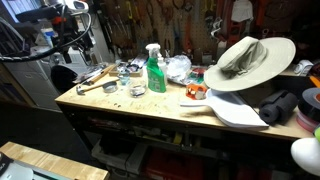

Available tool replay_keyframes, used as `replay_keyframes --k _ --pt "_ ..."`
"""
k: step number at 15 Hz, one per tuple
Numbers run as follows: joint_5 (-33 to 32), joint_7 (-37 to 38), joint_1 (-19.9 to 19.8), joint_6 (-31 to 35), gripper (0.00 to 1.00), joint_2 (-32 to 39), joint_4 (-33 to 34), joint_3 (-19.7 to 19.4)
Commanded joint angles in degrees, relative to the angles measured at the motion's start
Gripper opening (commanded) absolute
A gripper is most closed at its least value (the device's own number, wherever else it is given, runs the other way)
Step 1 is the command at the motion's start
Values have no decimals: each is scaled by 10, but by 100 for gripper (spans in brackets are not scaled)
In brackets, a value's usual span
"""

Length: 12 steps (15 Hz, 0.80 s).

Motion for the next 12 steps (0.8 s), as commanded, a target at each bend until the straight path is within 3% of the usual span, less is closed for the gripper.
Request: replay_keyframes --k 1,7,11,12 --pt "8 0 22 56 100 58 -15 11" --pt "17 3 19 195 100 114 -64 11" --pt "57 5 17 319 100 159 -95 5" --pt "39 5 14 276 100 143 -80 15"
